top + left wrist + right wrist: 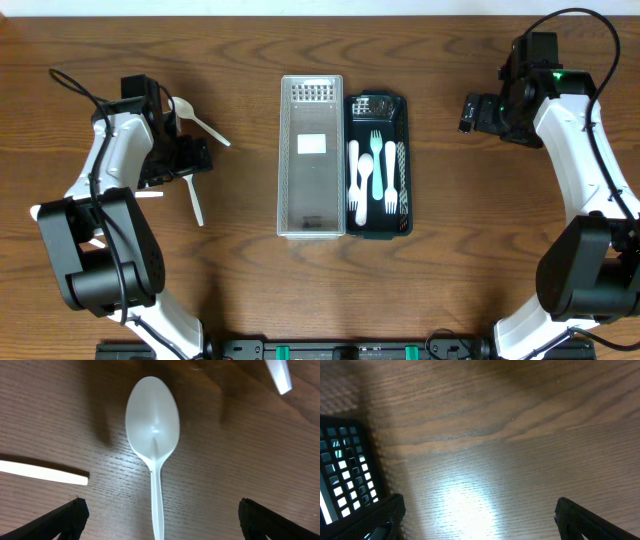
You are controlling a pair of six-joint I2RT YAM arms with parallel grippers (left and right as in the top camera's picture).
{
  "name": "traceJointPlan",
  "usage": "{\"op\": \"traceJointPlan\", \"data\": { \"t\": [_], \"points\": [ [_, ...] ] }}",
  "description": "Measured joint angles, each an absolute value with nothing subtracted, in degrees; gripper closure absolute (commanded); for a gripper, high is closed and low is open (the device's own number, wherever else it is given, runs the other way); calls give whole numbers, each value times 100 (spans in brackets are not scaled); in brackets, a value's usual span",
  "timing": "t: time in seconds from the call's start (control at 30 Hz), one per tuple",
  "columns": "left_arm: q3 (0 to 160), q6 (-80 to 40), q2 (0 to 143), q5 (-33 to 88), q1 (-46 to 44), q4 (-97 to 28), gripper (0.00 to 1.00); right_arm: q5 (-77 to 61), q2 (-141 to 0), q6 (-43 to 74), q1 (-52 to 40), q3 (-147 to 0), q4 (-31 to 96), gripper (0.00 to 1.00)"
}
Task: Pack container
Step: 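Lower the left gripper onto a white spoon and grasp it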
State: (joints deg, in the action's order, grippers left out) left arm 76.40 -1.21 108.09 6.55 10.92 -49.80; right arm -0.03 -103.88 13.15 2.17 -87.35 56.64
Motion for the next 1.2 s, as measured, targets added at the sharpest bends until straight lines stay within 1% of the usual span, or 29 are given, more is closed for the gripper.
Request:
{"op": "traceJointPlan", "data": {
  "t": [0.83, 1.2],
  "points": [
    [7640, -145, 11461, 711, 1125, -4967, 2, -3, -10390, 1315, 217, -8735, 5673, 1],
    [7640, -145, 11498, 679, 1125, -5087, 2, -3, -10388, 1315, 217, -8735, 5673, 1]
  ]
}}
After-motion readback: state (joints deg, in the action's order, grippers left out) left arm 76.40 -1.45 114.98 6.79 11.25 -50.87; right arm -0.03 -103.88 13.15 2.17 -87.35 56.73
